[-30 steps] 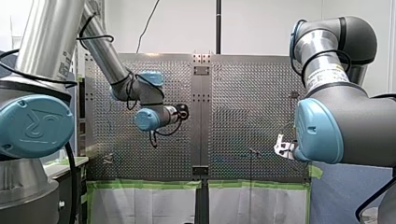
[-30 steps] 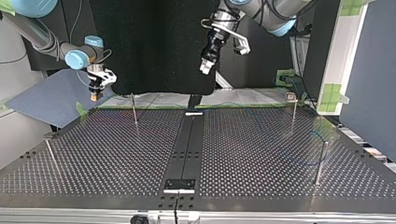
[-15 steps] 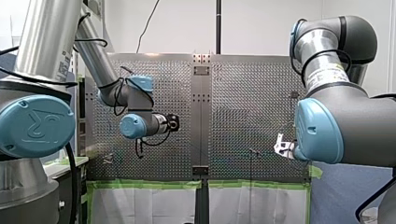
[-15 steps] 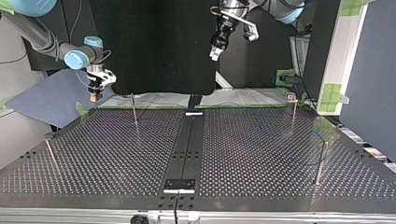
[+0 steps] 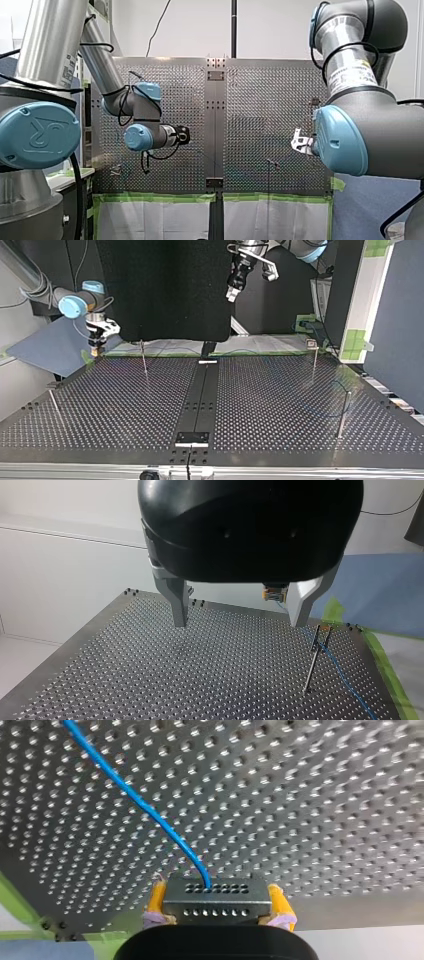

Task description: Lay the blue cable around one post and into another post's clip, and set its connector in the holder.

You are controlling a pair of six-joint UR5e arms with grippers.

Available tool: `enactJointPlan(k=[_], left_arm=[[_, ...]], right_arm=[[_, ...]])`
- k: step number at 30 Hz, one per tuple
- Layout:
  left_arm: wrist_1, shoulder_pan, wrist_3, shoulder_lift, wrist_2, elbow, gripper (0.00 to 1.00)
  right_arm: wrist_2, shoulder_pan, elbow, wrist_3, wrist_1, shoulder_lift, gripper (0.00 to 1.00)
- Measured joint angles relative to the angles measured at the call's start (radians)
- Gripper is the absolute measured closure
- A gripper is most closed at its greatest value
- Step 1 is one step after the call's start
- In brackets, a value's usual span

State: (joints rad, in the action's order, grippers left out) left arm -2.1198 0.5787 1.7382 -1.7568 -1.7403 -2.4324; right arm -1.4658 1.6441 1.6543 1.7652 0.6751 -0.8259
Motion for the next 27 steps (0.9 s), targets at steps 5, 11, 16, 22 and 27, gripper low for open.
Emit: enactJointPlan(k=[5, 11, 16, 22, 27], left_arm=[[0.003, 0.000, 0.003, 0.000, 0.000, 0.000, 0.02], [0.004, 0.000, 0.006, 0.000, 0.000, 0.000, 0.02], [0.005, 0.000, 0.008, 0.000, 0.001, 0.000, 0.02], [0.005, 0.000, 0.009, 0.000, 0.002, -0.001, 0.02], [0.005, 0.000, 0.009, 0.000, 0.002, -0.001, 0.02]], right_arm=[[-0.009, 0.004, 0.006, 0.006, -0.038, -0.049, 1.00], [-0.015, 0.010, 0.017, 0.012, -0.068, -0.098, 1.00], [-0.015, 0.016, 0.030, 0.012, -0.082, -0.139, 1.00], [-0.017, 0.027, 0.048, 0.013, -0.084, -0.193, 1.00], [-0.017, 0.034, 0.051, 0.010, -0.084, -0.235, 1.00]])
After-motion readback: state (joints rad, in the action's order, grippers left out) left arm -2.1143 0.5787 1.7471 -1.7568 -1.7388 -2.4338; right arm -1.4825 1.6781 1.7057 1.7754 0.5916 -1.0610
